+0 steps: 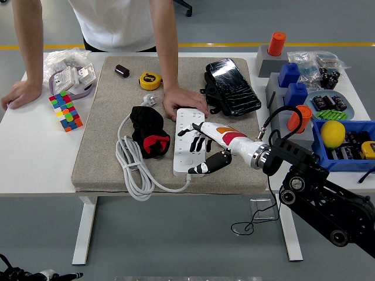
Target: Pull the plug out and thorw away
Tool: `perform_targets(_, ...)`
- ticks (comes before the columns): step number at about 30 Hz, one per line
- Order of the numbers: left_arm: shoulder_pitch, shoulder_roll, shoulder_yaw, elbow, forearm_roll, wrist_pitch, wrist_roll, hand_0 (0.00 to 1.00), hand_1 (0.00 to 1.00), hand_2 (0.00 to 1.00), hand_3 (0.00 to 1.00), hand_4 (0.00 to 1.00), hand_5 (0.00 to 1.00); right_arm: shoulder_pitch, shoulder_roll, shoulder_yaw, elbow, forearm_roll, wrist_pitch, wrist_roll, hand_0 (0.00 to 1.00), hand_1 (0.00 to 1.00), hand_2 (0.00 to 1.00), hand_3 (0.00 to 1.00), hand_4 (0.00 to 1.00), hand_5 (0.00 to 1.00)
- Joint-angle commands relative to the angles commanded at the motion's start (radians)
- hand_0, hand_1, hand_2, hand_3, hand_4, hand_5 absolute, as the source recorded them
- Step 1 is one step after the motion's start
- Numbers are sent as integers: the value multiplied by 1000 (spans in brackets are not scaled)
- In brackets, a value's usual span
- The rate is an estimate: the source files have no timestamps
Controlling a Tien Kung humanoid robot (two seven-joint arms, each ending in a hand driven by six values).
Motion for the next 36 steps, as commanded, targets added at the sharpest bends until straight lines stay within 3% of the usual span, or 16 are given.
perform_targets(1, 0, 0, 1, 0, -1, 0, 0, 531, 666, 694, 668, 841, 684, 0, -1, -5, 1, -3, 21, -9, 6, 27, 156, 783, 680, 2)
perform_targets(10, 1, 1, 2, 2, -2, 1, 0, 531, 666, 694, 668, 840, 684, 5, -7, -39, 14, -15, 133, -83, 2, 6, 133, 825, 699, 2)
perform_targets(21, 1, 1, 4, 0, -3, 1, 0, 531, 666, 695, 668, 840, 685, 13, 5, -60, 0, -35, 150, -117, 2, 2, 127, 850, 734, 2)
perform_targets(30, -2, 4, 15, 0, -4, 1, -1, 531, 666, 694, 668, 839, 684, 42, 19, -48, -76, -60, 146, -120, 2, 2, 124, 855, 728, 2)
perform_targets(36, -1, 5, 15, -1, -3, 1, 0, 531, 666, 695, 667, 839, 683, 41, 19, -45, -91, -61, 151, -123, 2, 2, 123, 858, 743, 2)
